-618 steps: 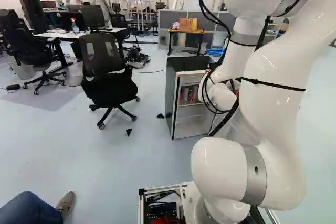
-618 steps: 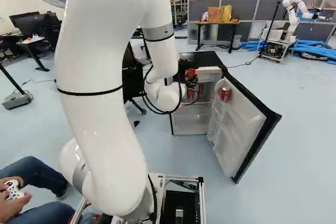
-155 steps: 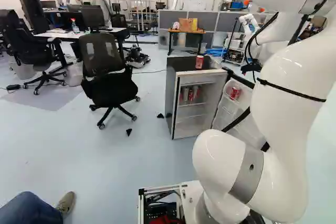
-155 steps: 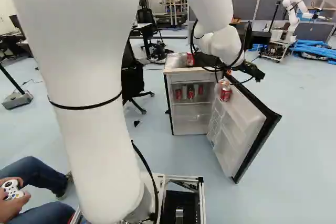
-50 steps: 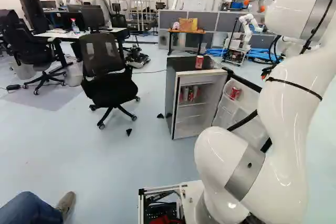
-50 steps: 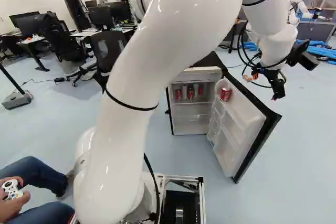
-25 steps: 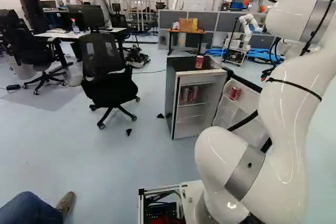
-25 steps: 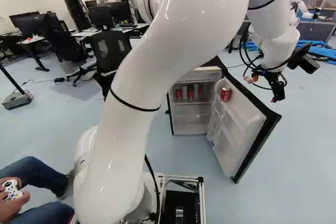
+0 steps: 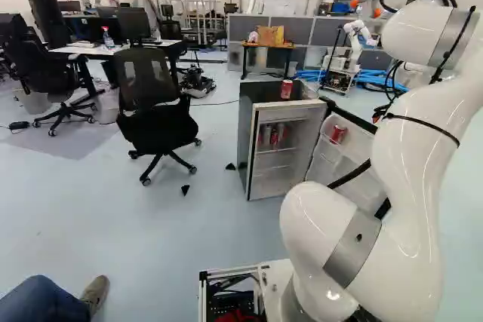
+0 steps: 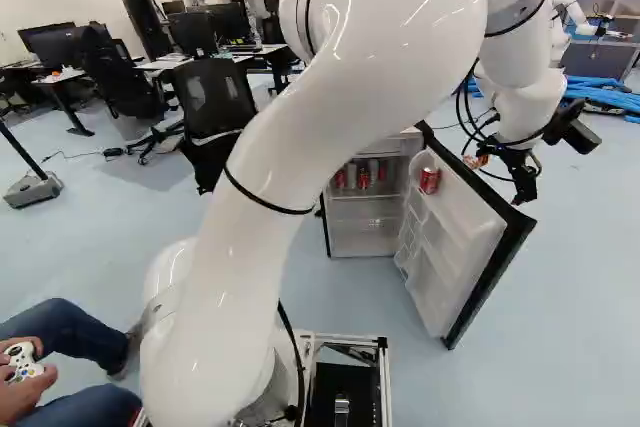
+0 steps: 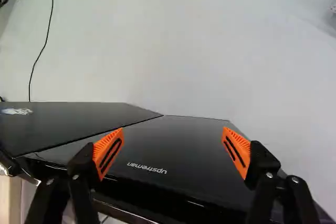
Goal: Grab a drink from the fridge
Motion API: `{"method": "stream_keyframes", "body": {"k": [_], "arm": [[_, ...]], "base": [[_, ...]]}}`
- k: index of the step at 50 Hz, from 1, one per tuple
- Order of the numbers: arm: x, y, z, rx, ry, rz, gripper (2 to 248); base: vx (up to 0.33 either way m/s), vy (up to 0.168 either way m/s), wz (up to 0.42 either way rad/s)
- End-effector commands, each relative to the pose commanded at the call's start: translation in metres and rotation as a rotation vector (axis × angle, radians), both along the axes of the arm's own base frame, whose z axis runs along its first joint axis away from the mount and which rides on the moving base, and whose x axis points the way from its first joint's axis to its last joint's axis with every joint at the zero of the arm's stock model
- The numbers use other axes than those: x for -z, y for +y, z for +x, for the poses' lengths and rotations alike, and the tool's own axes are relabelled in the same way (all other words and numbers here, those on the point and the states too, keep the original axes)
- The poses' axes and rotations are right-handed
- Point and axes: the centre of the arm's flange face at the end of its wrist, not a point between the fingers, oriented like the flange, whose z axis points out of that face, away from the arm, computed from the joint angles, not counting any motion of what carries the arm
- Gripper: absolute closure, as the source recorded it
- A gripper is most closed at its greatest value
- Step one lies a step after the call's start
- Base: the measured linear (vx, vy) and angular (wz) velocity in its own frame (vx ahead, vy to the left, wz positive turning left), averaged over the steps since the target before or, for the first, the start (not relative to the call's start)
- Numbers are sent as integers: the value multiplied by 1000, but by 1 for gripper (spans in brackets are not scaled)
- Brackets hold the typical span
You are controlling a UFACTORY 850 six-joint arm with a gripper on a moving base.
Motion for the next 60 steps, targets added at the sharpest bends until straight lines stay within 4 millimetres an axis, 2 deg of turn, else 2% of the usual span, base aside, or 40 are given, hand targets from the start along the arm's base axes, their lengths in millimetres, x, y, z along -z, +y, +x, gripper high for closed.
{"method": "stream_keyframes", "body": {"k": [19,60], "arm": [[0,2,0,-2,1,1,3],[-1,24,2,-22,11,16,3]], "base": [[0,0,0],[0,0,0]]}}
